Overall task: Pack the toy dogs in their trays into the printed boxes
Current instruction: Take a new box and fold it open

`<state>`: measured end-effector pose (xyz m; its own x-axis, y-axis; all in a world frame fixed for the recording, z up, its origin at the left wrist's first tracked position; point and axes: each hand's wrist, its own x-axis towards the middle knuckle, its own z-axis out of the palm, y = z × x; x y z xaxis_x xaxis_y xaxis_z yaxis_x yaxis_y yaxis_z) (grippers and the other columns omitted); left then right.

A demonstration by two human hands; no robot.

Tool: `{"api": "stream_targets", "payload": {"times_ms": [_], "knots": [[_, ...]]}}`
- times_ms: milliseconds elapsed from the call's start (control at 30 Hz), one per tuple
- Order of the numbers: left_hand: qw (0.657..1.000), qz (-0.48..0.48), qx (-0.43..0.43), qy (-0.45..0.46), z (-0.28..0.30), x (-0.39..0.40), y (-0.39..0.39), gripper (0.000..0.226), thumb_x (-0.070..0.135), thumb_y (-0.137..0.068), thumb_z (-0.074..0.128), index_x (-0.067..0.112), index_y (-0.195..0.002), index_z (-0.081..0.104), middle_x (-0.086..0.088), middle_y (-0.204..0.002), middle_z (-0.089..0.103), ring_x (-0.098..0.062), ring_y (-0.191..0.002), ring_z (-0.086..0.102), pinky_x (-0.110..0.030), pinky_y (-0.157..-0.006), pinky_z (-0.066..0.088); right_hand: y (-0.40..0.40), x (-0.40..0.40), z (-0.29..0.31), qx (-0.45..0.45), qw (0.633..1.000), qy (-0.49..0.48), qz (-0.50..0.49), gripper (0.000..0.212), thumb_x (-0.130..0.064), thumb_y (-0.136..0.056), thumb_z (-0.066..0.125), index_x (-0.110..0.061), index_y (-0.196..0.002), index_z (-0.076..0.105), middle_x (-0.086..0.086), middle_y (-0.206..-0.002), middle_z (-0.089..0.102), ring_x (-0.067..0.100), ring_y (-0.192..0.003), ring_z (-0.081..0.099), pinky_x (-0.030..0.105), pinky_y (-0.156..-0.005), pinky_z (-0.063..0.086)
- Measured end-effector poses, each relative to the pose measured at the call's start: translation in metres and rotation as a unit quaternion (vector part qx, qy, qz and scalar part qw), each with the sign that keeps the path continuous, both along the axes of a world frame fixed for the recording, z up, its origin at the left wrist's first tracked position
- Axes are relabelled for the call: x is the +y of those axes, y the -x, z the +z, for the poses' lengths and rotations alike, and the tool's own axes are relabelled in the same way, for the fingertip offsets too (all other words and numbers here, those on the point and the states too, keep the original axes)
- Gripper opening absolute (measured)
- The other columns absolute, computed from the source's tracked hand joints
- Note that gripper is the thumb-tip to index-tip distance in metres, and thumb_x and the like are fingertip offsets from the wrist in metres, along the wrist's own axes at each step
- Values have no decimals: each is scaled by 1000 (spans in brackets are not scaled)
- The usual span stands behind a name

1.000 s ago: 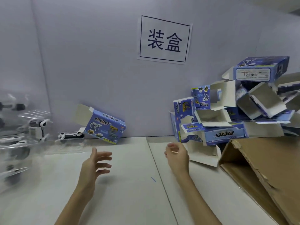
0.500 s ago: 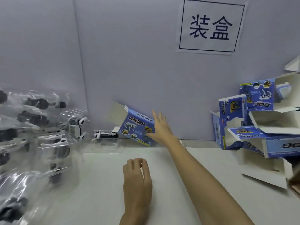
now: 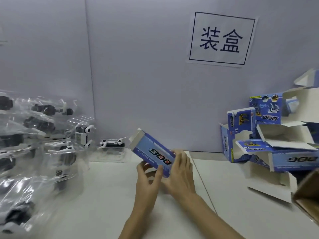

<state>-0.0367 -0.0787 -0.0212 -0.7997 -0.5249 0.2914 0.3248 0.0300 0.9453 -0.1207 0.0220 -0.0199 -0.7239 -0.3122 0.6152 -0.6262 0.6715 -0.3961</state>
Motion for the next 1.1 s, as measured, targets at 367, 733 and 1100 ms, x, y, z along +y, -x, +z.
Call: {"api": "stream_targets", "payload": {"times_ms": [367,733,1100], "knots": [[987,-140,45,-72,19,-23,-23,65,52,-72,79,51,-134,58,3,-126,73,-19,-113,72,-36,-87,59,-51,65,39,-45,931,333,140,54,-38,-94,65,-29,-144,46,-8,-142,54,10,-130,54,23,-104,45],[978,-164,33,122,33,0,-34,93,55,-76,75,73,-147,19,1,-144,54,-25,-125,63,-38,-95,59,-67,85,52,-201,871,360,267,71,-74,-89,59,-33,-145,48,-21,-123,71,4,-117,68,12,-84,54],[983,-103,46,144,35,-1,-41,74,46,-80,86,55,-137,40,11,-127,70,-17,-113,72,-31,-84,62,-62,86,49,-185,917,246,255,55,-58,-85,69,-43,-135,51,-26,-114,73,2,-103,71,15,-75,57]]}}
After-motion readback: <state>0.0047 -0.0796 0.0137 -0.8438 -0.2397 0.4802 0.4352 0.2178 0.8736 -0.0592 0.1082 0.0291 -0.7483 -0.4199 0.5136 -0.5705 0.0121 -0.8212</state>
